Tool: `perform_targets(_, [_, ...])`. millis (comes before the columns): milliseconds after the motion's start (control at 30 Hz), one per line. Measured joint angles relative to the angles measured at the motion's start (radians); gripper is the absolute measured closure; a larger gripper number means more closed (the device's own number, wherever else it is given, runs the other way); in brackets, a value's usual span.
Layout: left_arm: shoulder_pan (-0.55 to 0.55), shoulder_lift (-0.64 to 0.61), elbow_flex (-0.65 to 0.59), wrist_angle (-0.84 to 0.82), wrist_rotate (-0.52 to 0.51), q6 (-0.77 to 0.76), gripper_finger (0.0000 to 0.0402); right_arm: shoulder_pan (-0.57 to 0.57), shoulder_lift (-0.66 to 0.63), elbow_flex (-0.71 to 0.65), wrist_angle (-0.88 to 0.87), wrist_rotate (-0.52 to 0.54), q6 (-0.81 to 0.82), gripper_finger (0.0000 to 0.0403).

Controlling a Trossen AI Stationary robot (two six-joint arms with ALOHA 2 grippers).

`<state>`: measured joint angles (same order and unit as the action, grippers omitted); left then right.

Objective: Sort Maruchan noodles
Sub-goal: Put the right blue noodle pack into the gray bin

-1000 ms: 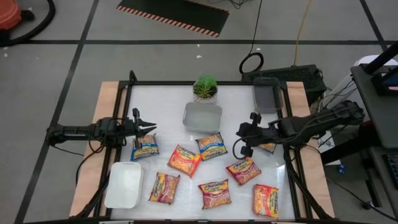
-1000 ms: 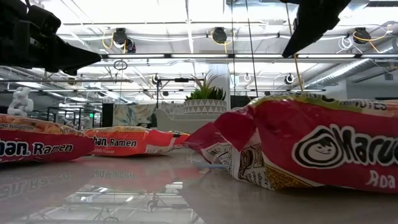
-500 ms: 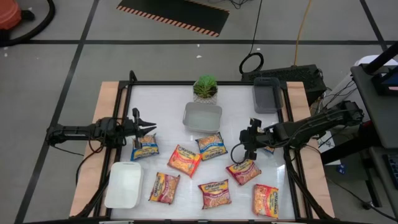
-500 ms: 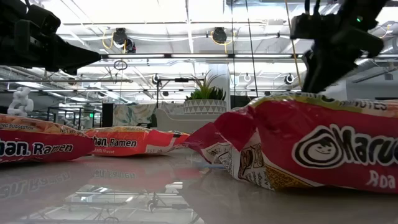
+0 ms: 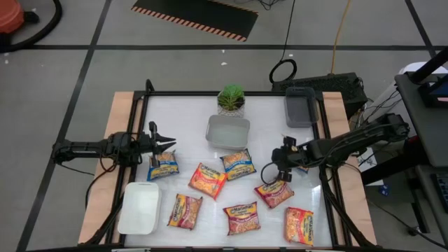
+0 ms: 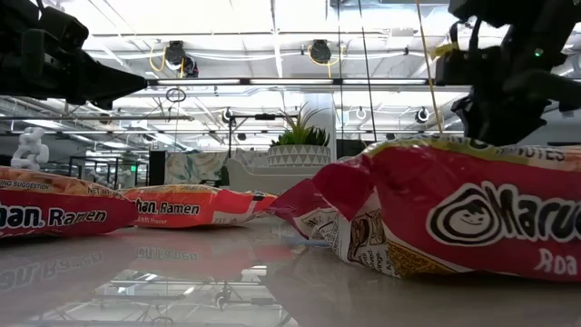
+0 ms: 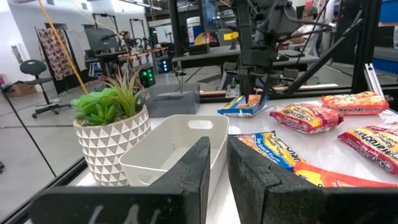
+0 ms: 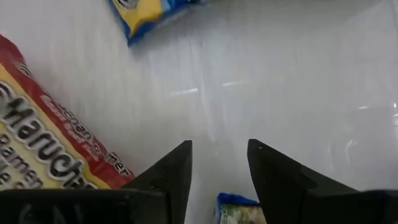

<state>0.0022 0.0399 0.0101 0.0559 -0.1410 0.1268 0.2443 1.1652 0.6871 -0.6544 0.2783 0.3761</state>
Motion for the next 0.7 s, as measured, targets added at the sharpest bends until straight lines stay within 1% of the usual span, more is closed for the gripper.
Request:
perform_targets(200, [0.0,0.0,0.0,0.001,-0.006,0.0,0.0341,0.0,0.0,-0.056,-0.001,-0.001,-0.005,0.0247])
perform_targets(300, [0.0,0.0,0.0,0.001,-0.032,0.0,0.0341,0.0,0.0,-0.083,-0.001,-0.001,-0.012,0.0246])
perform_targets(500, [0.0,0.0,0.0,0.005,-0.117,0.001,0.0341,0.0,0.0,-0.114,0.0,-0.001,-0.024,0.0246])
perform_targets(700, [0.0,0.0,0.0,0.005,-0.13,0.031,0.0341,0.0,0.0,-0.146,0.045,-0.005,-0.086,0.0248])
